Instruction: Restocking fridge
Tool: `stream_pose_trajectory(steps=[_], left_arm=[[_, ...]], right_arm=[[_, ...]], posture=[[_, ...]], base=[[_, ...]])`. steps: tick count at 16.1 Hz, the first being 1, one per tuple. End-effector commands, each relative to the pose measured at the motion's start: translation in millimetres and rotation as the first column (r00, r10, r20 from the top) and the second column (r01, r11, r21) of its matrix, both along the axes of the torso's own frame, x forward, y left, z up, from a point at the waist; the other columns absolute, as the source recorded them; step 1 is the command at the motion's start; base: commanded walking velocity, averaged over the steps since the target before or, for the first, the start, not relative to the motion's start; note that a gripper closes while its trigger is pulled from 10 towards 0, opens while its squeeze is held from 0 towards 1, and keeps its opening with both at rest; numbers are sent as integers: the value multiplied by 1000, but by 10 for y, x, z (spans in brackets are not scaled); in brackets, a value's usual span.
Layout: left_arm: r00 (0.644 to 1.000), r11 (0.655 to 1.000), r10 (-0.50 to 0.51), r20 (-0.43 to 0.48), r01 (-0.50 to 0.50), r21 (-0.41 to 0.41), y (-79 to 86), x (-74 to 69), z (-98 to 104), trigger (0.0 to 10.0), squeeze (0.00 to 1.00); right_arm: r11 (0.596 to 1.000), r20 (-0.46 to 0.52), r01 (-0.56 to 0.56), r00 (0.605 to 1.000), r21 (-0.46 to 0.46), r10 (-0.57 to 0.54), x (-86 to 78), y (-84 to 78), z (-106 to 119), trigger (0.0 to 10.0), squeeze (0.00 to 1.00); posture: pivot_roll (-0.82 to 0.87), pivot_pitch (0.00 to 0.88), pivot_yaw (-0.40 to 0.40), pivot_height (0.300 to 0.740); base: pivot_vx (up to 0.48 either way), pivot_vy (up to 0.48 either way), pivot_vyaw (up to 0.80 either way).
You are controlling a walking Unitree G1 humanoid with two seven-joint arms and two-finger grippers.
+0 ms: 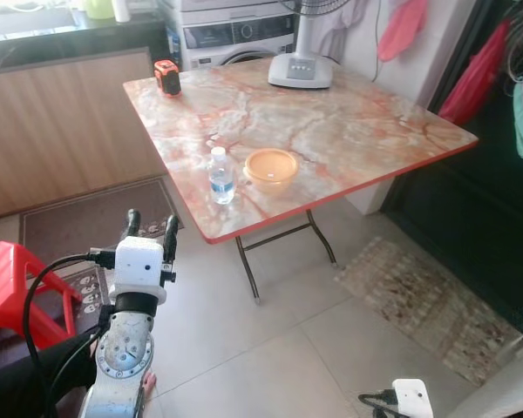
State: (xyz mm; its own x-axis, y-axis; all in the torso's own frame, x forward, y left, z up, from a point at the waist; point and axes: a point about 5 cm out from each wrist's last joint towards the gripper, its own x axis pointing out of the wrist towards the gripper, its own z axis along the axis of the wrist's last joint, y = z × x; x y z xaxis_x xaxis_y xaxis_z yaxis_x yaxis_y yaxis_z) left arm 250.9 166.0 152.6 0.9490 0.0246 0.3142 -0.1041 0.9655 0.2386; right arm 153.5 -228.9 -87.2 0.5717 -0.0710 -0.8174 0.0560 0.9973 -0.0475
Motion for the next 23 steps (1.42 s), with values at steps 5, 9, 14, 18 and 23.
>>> stream_pose_trajectory(steps=[5, 9, 14, 18, 23], left_arm=[[999, 1000, -27, 45, 27, 3, -38, -11, 188, 10000, 0], [998, 1000, -26, 60, 26, 6, -10, -21, 244, 10000, 0], [997, 999, -25, 73, 27, -18, 4, -2, 307, 10000, 0], [997, 999, -37, 68, 39, -23, 1, 7, 302, 10000, 0], [996, 997, -58, 66, 60, -37, -44, 18, 312, 10000, 0]], right_arm=[[1000, 15, 16, 1000, 3, -16, 141, -54, 65, 10000, 0], [1000, 11, 5, 1000, 8, -5, 158, -53, 71, 10000, 0], [995, 24, 95, 995, 10, -95, 181, -144, 101, 10000, 0], [995, 25, 97, 995, 21, -97, 192, -131, 102, 10000, 0], [995, 21, 87, 996, 39, -88, 196, -91, 93, 10000, 0]], posture=[[44, 0, -25, 740], [62, 0, -29, 740], [66, 0, -22, 740], [57, 0, -12, 740], [57, 0, -9, 740]], base=[[0, 0, 0], [0, 0, 0], [0, 0, 0], [243, 0, 0], [256, 0, 0]])
